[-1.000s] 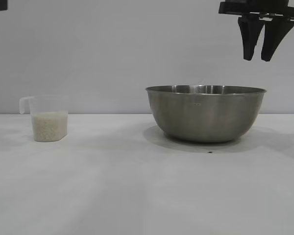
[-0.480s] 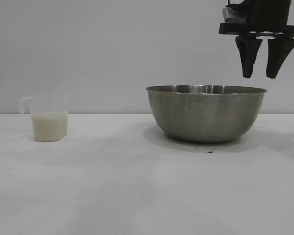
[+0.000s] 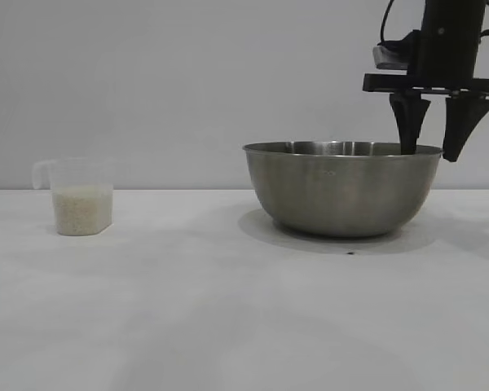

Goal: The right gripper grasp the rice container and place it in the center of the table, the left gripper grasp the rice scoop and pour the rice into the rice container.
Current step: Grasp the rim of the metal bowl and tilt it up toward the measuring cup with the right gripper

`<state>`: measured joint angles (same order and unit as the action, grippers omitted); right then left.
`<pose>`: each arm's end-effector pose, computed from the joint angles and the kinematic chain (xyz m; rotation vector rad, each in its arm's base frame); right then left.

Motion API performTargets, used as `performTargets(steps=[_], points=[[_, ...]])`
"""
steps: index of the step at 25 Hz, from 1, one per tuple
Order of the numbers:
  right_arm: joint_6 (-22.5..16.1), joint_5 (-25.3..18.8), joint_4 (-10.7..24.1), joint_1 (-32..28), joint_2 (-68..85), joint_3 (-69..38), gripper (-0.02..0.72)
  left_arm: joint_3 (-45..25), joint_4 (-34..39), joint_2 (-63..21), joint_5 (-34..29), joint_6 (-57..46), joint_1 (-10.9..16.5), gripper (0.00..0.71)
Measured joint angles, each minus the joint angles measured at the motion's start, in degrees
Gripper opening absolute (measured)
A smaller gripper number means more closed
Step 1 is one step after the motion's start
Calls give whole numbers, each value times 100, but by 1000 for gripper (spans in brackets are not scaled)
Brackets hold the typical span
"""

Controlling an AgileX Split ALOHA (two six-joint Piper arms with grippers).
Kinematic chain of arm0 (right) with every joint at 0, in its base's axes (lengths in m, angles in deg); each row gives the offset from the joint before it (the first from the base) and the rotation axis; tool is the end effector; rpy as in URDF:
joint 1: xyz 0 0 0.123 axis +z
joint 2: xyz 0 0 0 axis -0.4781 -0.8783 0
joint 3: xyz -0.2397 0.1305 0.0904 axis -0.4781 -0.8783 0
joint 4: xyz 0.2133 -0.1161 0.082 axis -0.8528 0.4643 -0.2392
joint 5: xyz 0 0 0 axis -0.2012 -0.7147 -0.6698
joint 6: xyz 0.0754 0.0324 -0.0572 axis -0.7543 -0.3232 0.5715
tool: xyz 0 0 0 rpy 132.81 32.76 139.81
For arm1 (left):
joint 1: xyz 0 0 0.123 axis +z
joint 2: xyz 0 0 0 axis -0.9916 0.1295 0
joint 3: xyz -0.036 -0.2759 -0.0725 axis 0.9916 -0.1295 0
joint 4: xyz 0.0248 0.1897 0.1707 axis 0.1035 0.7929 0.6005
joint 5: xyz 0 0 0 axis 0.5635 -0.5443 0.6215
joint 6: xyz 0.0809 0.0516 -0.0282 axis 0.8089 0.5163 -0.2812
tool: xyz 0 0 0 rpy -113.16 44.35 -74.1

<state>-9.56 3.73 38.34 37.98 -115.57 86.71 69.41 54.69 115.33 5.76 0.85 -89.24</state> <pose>0.4606 0.0849 0.1865 -0.1045 2.9792 0.1571 0.3346 -0.0333 0.2907 0.1431 2.8603 0.0588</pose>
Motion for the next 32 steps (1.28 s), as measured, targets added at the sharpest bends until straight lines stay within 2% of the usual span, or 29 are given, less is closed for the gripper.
performTargets(steps=[7, 13, 18, 21, 32], points=[[0, 241, -410, -137, -231, 0, 333, 0, 0, 0, 41, 0, 0, 210], [0, 367, -471, -156, -313, 0, 333, 0, 0, 0, 85, 0, 0, 210], [67, 390, -483, -156, -313, 0, 87, 0, 0, 0, 85, 0, 0, 210], [129, 390, -516, -156, -313, 0, 0, 0, 0, 0, 85, 0, 0, 210], [161, 390, -565, -156, -313, 0, 0, 0, 0, 0, 93, 12, 0, 210]])
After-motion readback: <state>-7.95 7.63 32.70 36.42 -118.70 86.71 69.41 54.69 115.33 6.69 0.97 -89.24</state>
